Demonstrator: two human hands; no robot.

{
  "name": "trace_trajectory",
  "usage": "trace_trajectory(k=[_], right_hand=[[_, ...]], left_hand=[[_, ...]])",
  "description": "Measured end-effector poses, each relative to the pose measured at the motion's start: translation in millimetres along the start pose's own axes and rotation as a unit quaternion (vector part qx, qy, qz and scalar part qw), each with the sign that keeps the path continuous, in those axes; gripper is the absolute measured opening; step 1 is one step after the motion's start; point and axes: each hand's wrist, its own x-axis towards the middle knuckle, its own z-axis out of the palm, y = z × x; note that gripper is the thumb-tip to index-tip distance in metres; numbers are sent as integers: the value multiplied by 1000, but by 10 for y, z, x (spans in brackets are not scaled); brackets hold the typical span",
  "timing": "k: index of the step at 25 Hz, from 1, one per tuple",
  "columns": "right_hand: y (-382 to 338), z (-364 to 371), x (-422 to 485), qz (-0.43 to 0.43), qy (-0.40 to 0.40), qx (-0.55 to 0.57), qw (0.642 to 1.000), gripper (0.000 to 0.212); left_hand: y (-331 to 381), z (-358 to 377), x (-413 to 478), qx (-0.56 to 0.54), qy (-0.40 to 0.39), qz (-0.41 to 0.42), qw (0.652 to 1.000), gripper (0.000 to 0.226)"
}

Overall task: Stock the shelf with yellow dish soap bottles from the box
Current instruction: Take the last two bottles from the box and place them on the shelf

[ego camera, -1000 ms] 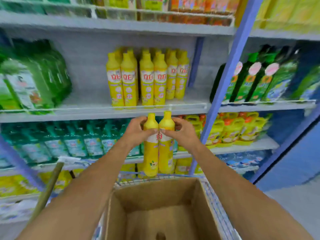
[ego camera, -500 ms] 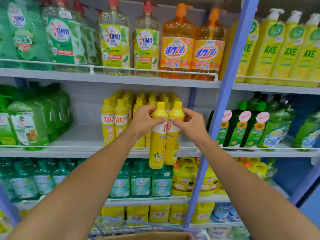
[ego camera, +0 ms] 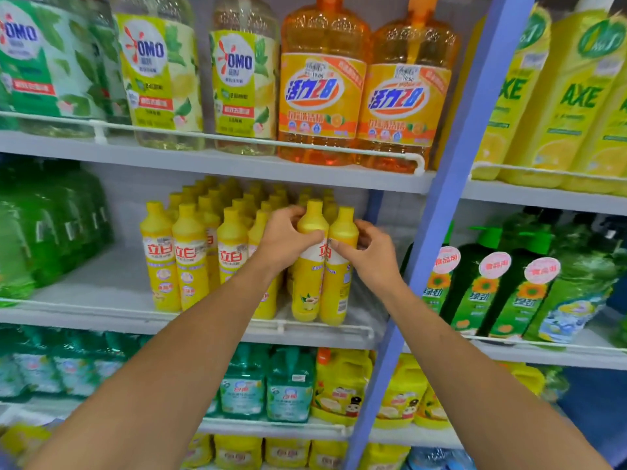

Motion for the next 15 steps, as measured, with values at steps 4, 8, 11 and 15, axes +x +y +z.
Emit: trace_trajectory(k=[4,8,11,15], right_hand=[[95,-9,103,2,-24,14,1000,37],[333,55,34,29,-10,22,999,42],[419,104,-29,40,13,33,999,49],[592,225,-179,79,48,-19,996,64]], left_hand=[[-231,78,60,-6,-15,-15,1000,28],[-407,113,5,-62,-43,-35,997,29],[-573,178,-110,-89,-38,-19,995,30],[-1038,382,-444,-32,15,-80,996,58]])
